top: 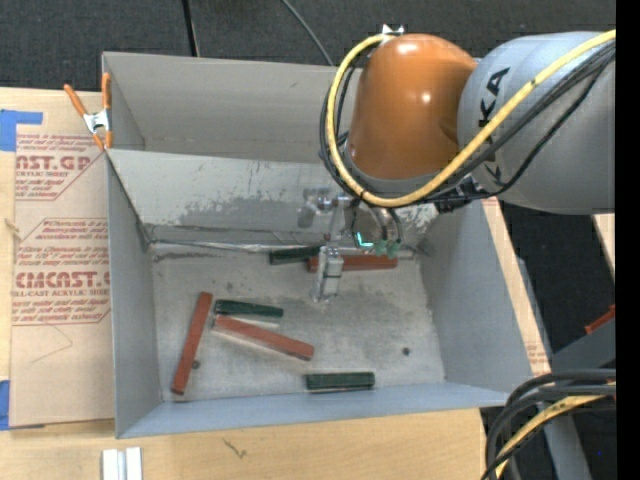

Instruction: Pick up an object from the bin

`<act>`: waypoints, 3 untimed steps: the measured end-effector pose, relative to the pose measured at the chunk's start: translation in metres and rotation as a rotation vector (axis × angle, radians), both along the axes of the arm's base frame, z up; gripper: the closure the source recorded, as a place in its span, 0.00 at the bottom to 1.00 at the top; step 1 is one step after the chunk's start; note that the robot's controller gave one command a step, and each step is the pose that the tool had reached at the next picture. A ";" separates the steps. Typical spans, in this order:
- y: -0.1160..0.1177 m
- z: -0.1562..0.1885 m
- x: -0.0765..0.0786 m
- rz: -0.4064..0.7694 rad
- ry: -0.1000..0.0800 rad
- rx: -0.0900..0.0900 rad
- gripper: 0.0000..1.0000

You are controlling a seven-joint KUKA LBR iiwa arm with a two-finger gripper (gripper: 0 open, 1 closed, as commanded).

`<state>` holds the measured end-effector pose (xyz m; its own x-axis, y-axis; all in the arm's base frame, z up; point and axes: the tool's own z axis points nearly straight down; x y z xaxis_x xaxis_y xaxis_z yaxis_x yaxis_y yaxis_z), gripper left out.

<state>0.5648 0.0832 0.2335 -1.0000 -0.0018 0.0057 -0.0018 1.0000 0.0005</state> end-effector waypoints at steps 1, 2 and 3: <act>0.000 0.004 0.002 -0.001 -0.008 0.001 0.00; -0.005 -0.045 0.000 0.038 -0.014 0.001 0.00; 0.000 -0.114 0.013 0.096 -0.012 0.000 0.00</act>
Offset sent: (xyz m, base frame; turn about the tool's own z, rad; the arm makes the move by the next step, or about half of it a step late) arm -0.0073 -0.0168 -0.1635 -0.1224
